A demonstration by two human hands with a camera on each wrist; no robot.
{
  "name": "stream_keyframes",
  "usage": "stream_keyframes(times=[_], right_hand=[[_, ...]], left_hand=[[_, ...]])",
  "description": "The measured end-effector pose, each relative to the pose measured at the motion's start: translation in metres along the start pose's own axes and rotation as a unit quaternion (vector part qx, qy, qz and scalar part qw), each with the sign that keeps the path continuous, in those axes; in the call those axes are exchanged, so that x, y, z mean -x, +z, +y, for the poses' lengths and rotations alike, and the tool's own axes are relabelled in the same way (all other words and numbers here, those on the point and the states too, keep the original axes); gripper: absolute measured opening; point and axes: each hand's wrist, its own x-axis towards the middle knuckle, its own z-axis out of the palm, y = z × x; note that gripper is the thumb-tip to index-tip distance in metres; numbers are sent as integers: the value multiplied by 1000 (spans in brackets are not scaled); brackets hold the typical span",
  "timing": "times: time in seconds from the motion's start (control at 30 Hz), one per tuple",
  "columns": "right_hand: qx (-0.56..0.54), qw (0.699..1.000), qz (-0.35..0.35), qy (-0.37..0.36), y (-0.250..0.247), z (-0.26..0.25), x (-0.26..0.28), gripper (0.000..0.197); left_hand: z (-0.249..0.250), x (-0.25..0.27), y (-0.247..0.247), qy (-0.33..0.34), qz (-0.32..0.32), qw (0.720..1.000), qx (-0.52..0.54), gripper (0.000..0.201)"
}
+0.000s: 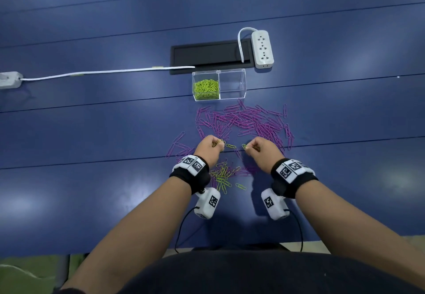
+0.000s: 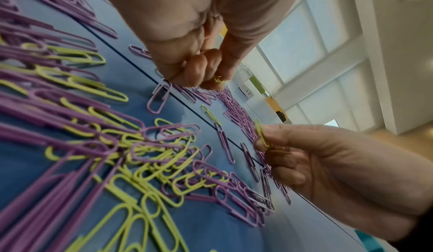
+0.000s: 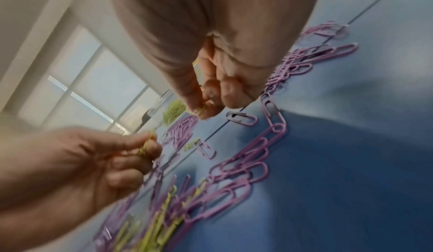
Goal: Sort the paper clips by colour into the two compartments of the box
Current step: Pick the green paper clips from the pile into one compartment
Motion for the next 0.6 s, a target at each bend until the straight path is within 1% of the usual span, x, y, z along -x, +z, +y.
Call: stream_keyframes(times=[0.03, 0.1, 0.17, 0.23, 0.3, 0.37, 0.4, 0.43, 0.47, 0.5, 0.53, 0.57, 0.6], right_hand=[[-45, 999, -10, 6, -3, 1, 1, 2], [-142, 989, -41, 21, -7, 0, 5, 12], [-220, 972, -68, 51, -10, -2, 9, 23], [-289, 951, -77, 86, -11, -1, 12, 31], [-347, 926, -87, 122, -12, -2, 17, 36], [-369, 912, -110, 143, -13, -4, 23, 33], [-361, 912, -124, 146, -12, -5, 26, 30], [-337, 921, -134, 146, -10, -5, 29, 27], [-298, 934, -139, 140, -7, -3, 31, 24], [-241, 952, -144, 124, -4, -2, 34, 23], [-167, 970, -149, 97, 0, -1, 36, 23], [-81, 984, -148, 62, 2, 1, 39, 22], [0, 989, -143, 25, 5, 1, 42, 20]], left_hand=[[0, -2, 0, -2, -10, 1000, 17, 17], [3, -5, 1, -13, -33, 997, 69, 13], [8, -7, 2, -32, -53, 991, 121, 22], [15, -6, 0, -54, -58, 983, 164, 30], [24, -7, 0, -72, -56, 978, 188, 33], [31, -11, 0, -102, -50, 973, 199, 32], [33, -13, 1, -118, -46, 972, 197, 29], [33, -14, 2, -116, -40, 976, 180, 24], [33, -16, 2, -90, -35, 986, 139, 19], [32, -15, 2, -46, -34, 996, 70, 17], [31, -15, 2, 0, -34, 999, -15, 18], [29, -14, 2, 34, -36, 994, -101, 18], [28, -13, 2, 61, -38, 981, -180, 16]])
